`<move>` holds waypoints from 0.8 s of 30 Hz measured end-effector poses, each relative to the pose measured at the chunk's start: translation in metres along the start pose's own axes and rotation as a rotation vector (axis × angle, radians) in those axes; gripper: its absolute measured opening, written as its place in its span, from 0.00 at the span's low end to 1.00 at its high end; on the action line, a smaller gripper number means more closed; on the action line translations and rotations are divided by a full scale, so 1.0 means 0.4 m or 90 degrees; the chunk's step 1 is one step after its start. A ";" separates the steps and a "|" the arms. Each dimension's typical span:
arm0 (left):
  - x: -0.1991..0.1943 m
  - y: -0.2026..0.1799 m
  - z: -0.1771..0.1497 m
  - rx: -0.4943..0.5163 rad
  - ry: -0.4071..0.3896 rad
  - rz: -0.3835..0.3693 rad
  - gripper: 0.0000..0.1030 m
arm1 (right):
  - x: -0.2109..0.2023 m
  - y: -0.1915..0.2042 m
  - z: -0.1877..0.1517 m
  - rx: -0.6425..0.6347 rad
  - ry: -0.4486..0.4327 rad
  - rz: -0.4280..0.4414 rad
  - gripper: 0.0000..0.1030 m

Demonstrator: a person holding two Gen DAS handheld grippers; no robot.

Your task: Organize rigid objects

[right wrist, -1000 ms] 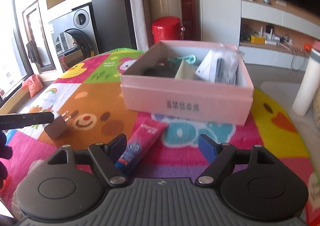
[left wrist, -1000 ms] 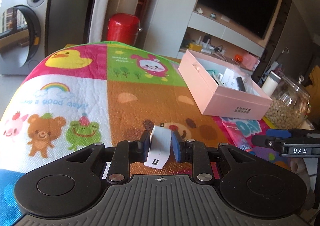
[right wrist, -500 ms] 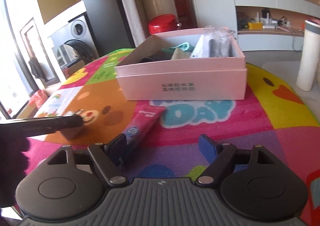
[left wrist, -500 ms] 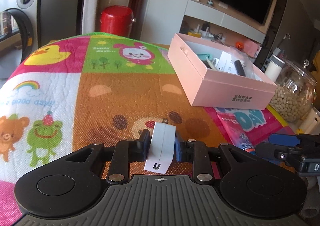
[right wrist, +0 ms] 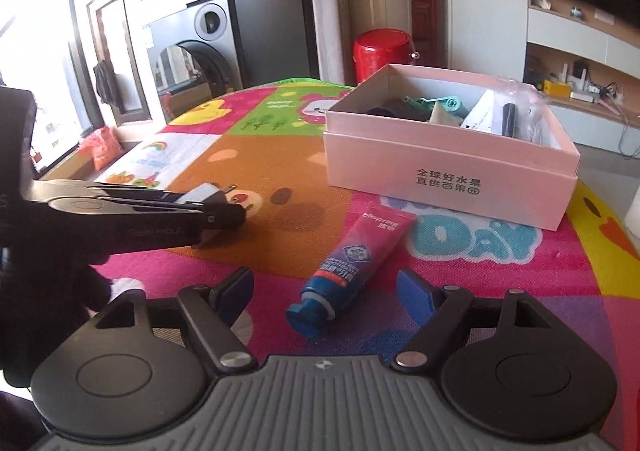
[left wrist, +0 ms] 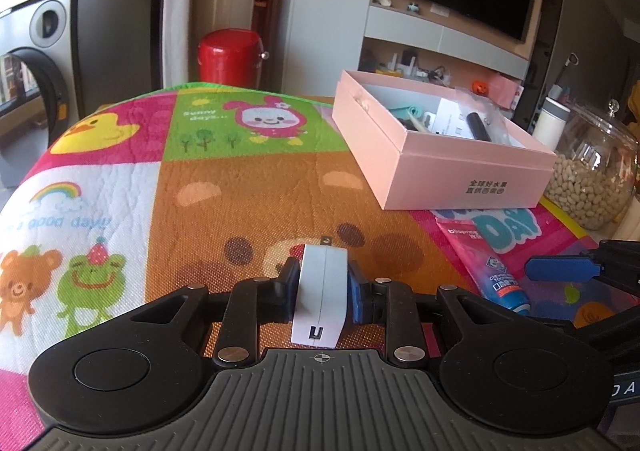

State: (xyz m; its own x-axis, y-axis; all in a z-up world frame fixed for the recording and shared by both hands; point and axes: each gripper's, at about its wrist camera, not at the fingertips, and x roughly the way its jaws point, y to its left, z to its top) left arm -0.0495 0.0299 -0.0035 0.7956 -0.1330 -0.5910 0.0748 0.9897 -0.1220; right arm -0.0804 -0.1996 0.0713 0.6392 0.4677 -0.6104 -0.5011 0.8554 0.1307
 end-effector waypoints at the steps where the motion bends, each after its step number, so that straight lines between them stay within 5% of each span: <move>1: 0.000 0.001 0.000 0.000 -0.001 0.000 0.27 | 0.001 -0.001 0.000 -0.003 0.000 -0.008 0.77; 14: -0.002 0.016 -0.001 -0.023 -0.005 -0.017 0.27 | -0.024 -0.070 -0.042 0.012 -0.001 -0.086 0.76; 18: -0.002 0.022 -0.002 -0.032 -0.006 -0.024 0.27 | -0.030 -0.052 -0.041 -0.010 -0.004 -0.072 0.54; 22: -0.001 0.023 -0.002 -0.033 -0.006 -0.024 0.26 | -0.043 -0.020 -0.051 -0.062 -0.002 -0.060 0.48; 24: -0.001 0.023 -0.002 -0.034 -0.006 -0.024 0.26 | -0.053 -0.016 -0.056 -0.074 -0.003 -0.064 0.33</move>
State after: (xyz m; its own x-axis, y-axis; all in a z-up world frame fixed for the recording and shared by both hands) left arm -0.0498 0.0390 -0.0051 0.7986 -0.1700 -0.5773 0.0738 0.9797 -0.1864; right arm -0.1038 -0.2198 0.0658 0.6921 0.3826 -0.6120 -0.4988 0.8664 -0.0226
